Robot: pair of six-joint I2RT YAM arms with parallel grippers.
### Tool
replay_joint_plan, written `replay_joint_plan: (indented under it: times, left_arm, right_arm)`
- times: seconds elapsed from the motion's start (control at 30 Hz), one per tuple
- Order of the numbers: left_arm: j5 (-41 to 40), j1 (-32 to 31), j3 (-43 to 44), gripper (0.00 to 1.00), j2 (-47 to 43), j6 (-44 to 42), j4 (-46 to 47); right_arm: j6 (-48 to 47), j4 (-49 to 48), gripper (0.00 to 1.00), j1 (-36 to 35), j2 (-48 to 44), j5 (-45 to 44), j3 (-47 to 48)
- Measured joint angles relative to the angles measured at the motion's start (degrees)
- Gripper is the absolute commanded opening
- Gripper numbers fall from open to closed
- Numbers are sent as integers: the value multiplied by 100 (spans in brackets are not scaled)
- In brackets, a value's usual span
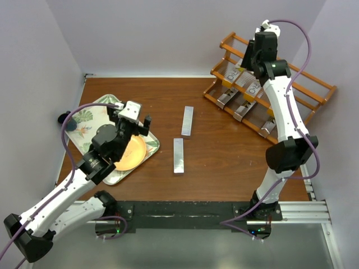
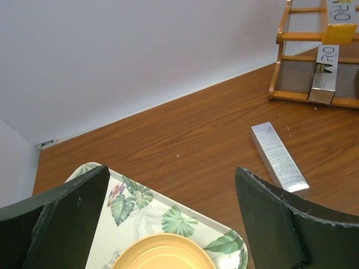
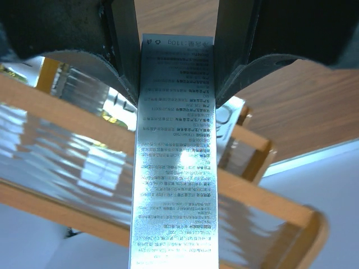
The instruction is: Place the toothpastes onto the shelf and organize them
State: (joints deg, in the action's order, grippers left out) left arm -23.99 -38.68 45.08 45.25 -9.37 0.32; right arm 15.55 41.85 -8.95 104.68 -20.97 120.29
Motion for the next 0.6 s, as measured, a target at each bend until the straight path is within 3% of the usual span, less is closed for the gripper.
replay_joint_plan:
  times: [0.5, 0.6]
  left_arm:
    - [87, 0, 0, 99, 175, 85, -4]
    - [90, 0, 0, 99, 175, 83, -4]
  right_arm:
    - [184, 109, 39, 393, 490, 122, 404]
    - [238, 96, 46, 444, 492, 120, 409]
